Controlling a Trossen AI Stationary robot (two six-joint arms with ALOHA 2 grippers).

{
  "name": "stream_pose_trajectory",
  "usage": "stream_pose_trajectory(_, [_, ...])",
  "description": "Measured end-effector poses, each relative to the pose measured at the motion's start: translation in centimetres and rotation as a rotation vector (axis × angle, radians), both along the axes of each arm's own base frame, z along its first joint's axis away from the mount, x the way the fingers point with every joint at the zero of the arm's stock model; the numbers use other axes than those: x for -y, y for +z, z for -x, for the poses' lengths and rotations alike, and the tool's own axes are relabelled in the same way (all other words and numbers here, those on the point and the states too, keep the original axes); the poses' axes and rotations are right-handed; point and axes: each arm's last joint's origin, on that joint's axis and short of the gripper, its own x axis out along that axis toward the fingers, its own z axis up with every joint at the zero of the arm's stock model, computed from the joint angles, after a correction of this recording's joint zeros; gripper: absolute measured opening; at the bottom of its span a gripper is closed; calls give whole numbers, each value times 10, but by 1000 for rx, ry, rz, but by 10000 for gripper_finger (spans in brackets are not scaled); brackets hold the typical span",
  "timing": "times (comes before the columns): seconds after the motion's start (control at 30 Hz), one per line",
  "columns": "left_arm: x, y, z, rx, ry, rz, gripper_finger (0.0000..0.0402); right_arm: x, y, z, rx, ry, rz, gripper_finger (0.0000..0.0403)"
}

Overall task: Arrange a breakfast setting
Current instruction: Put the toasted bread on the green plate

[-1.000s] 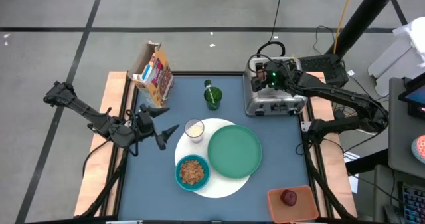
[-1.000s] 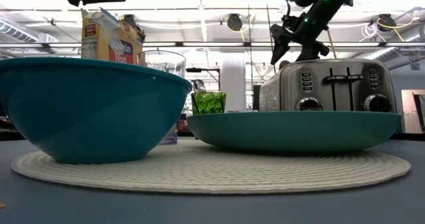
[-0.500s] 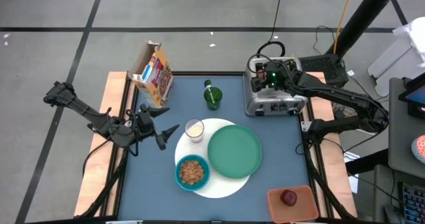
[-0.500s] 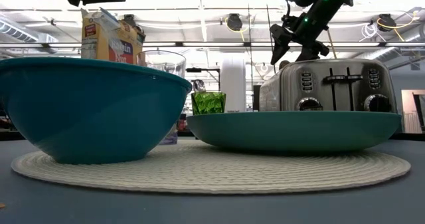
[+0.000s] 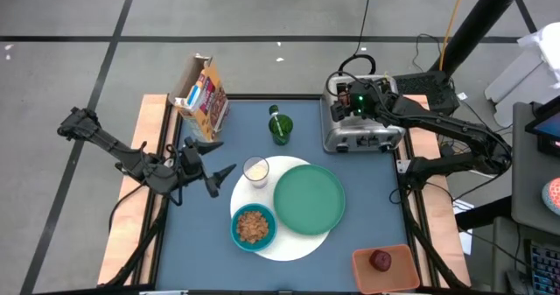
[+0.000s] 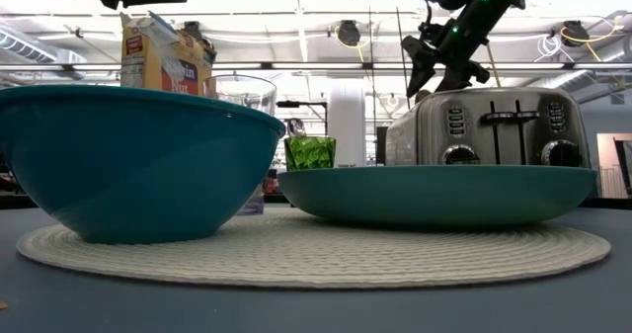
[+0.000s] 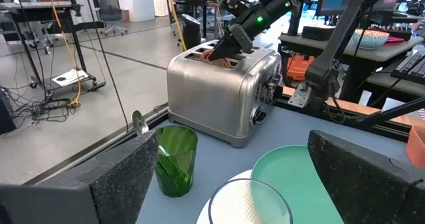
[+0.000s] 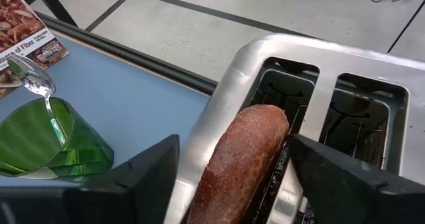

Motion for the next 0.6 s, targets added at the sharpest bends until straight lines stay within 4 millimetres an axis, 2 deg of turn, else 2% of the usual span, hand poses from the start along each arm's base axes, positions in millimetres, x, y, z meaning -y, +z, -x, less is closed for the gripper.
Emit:
stream_pose_trajectory(0.27, [0, 0, 0, 0, 0, 0, 393, 0, 0, 0, 0, 0, 0, 209])
stream_pose_trajectory(0.6, [0, 0, 0, 0, 0, 0, 392, 0, 0, 0, 0, -2, 0, 151])
